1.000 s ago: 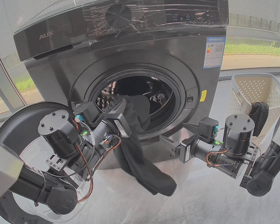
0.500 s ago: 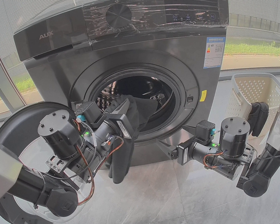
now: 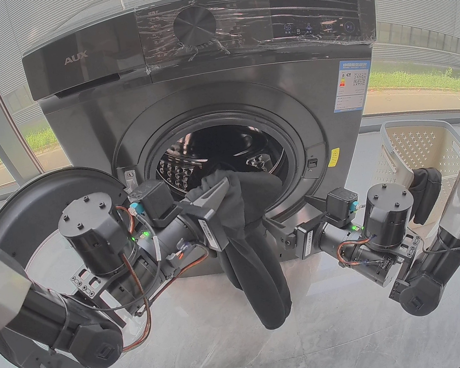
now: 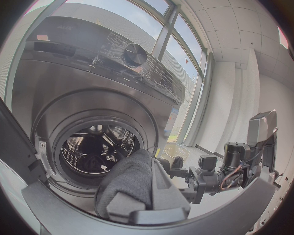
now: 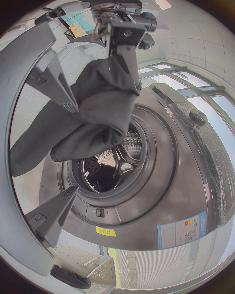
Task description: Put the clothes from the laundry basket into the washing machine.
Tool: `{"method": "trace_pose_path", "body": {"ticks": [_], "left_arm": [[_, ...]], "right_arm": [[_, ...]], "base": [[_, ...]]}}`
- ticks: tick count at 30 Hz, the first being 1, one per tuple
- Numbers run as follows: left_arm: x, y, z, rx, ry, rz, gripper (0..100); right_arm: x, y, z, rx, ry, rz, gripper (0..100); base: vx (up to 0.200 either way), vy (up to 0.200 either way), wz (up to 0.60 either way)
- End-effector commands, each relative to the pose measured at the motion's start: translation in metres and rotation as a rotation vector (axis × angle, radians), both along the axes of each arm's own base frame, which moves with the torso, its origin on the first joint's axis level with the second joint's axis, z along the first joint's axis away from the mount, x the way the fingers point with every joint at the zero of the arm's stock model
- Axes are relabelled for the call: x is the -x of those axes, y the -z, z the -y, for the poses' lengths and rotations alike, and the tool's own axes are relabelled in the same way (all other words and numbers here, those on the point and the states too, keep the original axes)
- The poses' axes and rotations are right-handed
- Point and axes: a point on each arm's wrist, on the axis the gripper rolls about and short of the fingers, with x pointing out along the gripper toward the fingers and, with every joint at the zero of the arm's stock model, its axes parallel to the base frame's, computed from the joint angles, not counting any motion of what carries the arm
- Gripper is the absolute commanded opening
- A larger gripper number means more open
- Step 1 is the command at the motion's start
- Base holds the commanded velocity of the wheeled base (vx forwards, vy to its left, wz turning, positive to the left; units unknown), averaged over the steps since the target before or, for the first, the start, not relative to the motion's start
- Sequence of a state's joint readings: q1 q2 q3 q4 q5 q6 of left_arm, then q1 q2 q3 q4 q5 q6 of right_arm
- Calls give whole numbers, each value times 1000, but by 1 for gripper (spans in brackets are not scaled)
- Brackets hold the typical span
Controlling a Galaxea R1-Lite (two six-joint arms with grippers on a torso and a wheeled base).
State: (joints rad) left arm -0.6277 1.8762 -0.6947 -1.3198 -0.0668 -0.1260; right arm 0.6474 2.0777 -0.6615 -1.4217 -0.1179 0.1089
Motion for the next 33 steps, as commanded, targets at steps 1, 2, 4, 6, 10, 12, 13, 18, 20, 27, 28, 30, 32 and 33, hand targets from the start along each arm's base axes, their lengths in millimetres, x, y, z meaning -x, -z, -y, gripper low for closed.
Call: {"method": "trace_pose_path", "body": {"ticks": [1,2,4,6,10,12,13,18,20,27,28,30,32,33], "left_arm": [[8,2,-5,-13,26,-9,0],[8,2,-5,-13,26,-9,0],[8,2,-5,-12,26,-10,0],[8,2,-5,-13,28,-12,0],[8,3,-5,-14,25,-13,0],[8,3,-5,-13,23,-15,0],[8,3,-5,-14,23,-13,0],[8,3,-6,-12,20,-14,0],[7,4,-6,-13,19,-18,0],[3,7,-6,-18,10,-26,0],[3,8,-6,-20,11,-28,0],[2,10,-5,-22,10,-32,0],[2,9,-5,-21,11,-29,0],[2,9,-4,-21,13,-29,0]], "right_arm": [[-2,-2,3,-4,3,5,100],[-3,-3,2,-8,2,10,100],[-4,-6,2,-17,-1,21,100],[-3,-7,1,-27,-10,32,100],[-1,-12,-2,-58,-57,56,100],[2,-18,-5,-112,-80,34,100],[3,-18,-5,-123,-82,28,100],[3,-20,-12,-256,-104,-86,100],[2,-21,-14,-320,-105,-142,100],[2,-29,-14,-411,-113,-190,100],[1,-30,-14,-420,-113,-192,100],[1,-32,-15,-448,-117,-202,100],[-1,-34,-16,-482,-123,-212,100],[-1,-35,-17,-498,-124,-218,100]], "base": [[0,0,0],[0,0,0],[0,0,0],[0,0,0],[0,0,0],[0,0,0],[0,0,0],[0,0,0],[0,0,0],[0,0,0],[0,0,0],[0,0,0],[0,0,0],[0,0,0]]}}
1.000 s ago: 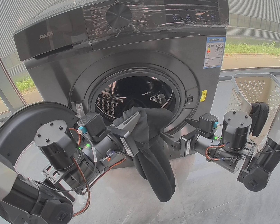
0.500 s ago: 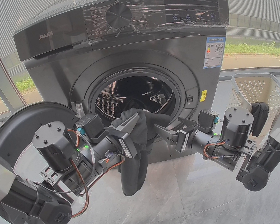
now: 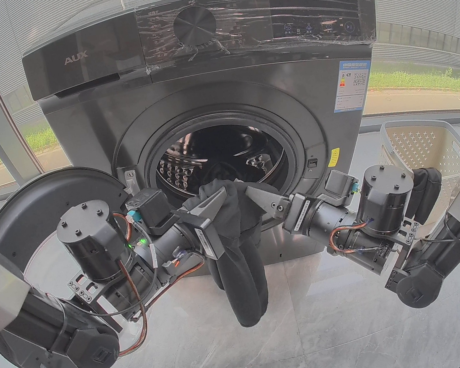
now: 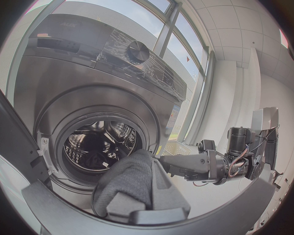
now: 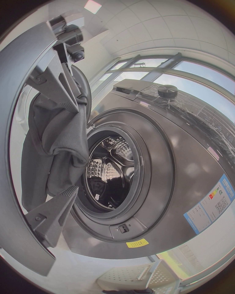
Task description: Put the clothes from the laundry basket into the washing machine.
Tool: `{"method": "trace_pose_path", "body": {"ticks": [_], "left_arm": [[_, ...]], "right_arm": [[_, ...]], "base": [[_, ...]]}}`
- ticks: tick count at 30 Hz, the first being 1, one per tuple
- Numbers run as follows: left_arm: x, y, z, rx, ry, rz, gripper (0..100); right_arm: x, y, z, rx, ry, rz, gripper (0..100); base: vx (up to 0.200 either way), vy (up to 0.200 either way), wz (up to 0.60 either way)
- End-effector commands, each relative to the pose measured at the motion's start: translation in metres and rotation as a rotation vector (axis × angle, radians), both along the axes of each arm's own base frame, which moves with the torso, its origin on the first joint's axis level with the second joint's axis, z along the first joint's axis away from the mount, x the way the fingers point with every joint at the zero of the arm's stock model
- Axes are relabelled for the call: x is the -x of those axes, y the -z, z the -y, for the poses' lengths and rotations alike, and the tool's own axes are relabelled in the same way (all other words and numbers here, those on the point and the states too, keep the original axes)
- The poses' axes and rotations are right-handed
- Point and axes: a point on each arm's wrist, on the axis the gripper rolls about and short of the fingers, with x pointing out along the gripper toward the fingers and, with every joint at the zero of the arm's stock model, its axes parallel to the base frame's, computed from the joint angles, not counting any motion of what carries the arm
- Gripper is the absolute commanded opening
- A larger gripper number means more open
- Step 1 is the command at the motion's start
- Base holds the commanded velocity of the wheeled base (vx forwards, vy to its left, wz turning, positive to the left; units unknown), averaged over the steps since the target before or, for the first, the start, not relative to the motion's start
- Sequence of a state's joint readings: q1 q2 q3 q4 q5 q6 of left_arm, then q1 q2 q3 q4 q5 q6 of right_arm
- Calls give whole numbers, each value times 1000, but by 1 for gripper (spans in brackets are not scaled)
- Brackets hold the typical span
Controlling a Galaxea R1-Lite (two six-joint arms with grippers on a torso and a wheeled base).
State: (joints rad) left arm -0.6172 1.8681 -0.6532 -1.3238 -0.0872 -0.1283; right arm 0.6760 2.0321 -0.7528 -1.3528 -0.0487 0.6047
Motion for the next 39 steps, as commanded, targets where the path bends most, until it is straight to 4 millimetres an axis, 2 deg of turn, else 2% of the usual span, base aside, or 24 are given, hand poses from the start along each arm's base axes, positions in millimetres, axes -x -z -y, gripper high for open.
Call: {"method": "trace_pose_path", "body": {"ticks": [1,13,21,29,30,39], "left_arm": [[-1,2,2,-2,3,-4,0],[-4,3,5,-2,4,-4,0],[-5,5,5,-5,3,-8,0],[-4,6,5,-6,4,-9,0],[-4,6,5,-4,4,-7,0],[-1,3,6,3,15,1,0]], "right_arm": [[-1,-7,-3,-58,-9,-8,100],[2,-6,-10,-138,-54,-94,100],[6,-15,-20,-223,-91,-174,100],[6,-18,-21,-236,-91,-176,100],[6,-18,-21,-238,-92,-173,0],[5,-18,-21,-237,-91,-177,0]], "base": [[0,0,0],[0,0,0],[0,0,0],[0,0,0],[0,0,0],[0,0,0]]}}
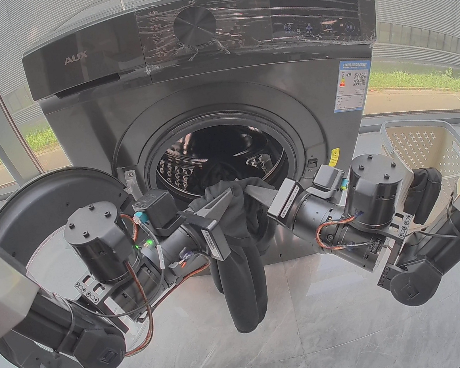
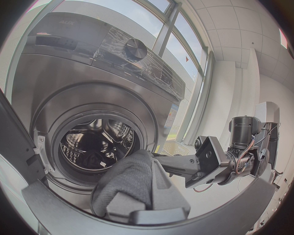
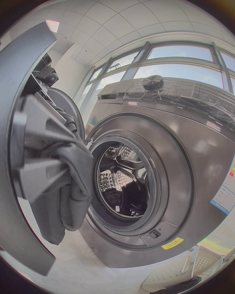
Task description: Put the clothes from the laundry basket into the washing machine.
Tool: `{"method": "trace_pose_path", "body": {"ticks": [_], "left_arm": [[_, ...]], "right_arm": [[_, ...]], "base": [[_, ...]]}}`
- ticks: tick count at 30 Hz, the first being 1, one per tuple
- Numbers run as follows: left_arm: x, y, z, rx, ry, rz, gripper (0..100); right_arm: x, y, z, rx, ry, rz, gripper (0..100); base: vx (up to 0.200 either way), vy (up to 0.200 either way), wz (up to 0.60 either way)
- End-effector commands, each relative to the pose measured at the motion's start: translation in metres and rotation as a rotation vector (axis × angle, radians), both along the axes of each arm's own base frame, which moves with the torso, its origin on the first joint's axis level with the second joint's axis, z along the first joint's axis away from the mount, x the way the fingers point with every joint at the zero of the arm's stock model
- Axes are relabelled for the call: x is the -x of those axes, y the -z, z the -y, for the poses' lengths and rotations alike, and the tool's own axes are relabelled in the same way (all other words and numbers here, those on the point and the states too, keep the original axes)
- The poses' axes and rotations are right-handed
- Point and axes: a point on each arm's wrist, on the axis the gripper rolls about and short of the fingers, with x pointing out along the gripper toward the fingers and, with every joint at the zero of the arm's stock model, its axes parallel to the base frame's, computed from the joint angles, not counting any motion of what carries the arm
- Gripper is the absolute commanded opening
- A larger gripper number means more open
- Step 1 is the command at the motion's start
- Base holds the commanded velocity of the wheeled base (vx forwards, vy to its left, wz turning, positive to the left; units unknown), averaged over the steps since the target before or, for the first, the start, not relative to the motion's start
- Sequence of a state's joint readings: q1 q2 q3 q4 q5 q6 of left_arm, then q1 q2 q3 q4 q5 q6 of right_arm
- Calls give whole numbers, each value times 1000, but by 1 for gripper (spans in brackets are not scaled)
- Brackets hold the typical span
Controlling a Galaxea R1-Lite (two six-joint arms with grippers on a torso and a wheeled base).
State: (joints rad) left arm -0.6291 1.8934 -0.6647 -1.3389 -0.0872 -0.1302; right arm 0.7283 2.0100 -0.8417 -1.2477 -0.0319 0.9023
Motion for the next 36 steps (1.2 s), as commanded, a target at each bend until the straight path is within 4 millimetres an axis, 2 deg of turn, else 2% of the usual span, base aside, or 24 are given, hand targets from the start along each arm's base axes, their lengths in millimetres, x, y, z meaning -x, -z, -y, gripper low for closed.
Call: {"method": "trace_pose_path", "body": {"ticks": [1,5,8,14,36], "left_arm": [[2,0,0,2,3,0,0],[1,1,-1,8,-1,5,0],[1,4,-3,12,-10,10,0],[2,4,-2,20,-6,21,0],[4,4,-1,28,3,35,0]], "right_arm": [[1,0,0,2,-2,-2,0],[4,-4,3,1,0,1,0],[18,-19,14,-11,-4,17,0],[34,-35,27,-12,-21,23,0],[39,-30,24,7,-37,15,0]], "base": [[0,0,0],[0,0,0],[0,0,0],[0,0,0],[0,0,0]]}}
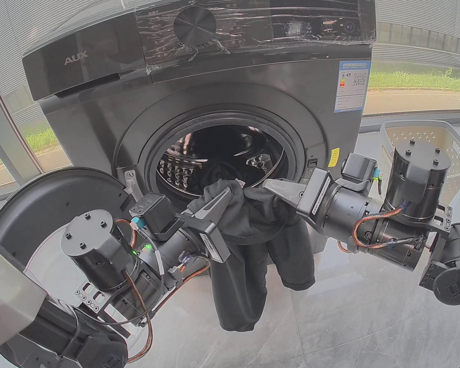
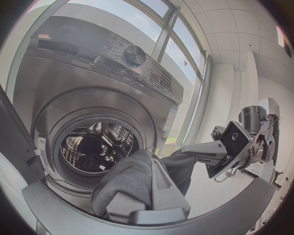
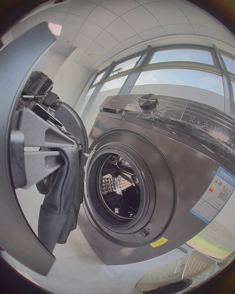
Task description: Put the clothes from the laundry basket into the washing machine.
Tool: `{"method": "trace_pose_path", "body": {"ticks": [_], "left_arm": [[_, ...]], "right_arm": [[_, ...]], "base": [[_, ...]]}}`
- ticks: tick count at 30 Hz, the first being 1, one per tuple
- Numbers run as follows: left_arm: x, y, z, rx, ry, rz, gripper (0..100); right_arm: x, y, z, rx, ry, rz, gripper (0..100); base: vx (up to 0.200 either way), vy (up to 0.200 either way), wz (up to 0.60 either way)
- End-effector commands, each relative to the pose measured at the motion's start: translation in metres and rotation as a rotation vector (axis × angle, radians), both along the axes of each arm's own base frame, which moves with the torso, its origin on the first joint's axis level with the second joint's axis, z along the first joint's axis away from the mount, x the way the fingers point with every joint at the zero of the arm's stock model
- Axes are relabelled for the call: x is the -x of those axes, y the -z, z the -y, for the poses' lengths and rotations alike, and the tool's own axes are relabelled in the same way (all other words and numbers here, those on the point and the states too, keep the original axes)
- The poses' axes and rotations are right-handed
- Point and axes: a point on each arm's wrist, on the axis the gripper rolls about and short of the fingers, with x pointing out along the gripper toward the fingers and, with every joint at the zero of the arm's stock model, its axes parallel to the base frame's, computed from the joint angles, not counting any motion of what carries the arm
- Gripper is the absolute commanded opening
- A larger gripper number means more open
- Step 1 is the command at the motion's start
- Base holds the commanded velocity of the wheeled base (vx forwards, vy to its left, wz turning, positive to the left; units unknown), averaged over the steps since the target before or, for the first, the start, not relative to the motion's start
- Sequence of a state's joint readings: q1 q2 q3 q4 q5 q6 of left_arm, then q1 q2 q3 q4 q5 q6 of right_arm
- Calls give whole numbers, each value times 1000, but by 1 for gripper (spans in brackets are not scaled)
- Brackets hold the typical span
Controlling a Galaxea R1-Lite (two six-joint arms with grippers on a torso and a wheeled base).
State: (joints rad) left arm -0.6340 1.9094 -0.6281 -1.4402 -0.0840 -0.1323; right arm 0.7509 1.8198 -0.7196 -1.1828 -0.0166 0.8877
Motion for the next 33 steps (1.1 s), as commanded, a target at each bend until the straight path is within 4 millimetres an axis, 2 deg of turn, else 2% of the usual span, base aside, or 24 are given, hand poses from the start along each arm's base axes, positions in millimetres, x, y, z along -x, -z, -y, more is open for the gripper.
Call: {"method": "trace_pose_path", "body": {"ticks": [1,7,8,13,17,23,28,33], "left_arm": [[0,1,0,-2,-2,-5,0],[-1,4,-1,-10,-10,-23,0],[0,4,-1,-10,-10,-23,100],[0,6,-2,-8,-11,-30,100],[-1,16,-5,-29,-20,-59,100],[-2,24,-5,-43,-22,-79,100],[-8,37,-4,-53,-32,-88,100],[-2,52,-8,-85,-19,-117,100]], "right_arm": [[0,0,0,-3,-1,2,0],[1,-1,0,-1,1,2,0],[1,-1,0,-2,1,3,0],[1,-5,2,-9,3,13,0],[4,-13,4,-23,5,35,0],[3,-15,4,-9,8,58,0],[3,-17,3,-10,7,65,0],[1,-19,3,-2,20,85,0]], "base": [[0,0,0],[0,0,0],[0,0,0],[0,0,0],[0,0,0],[0,0,0],[0,0,0],[0,0,0]]}}
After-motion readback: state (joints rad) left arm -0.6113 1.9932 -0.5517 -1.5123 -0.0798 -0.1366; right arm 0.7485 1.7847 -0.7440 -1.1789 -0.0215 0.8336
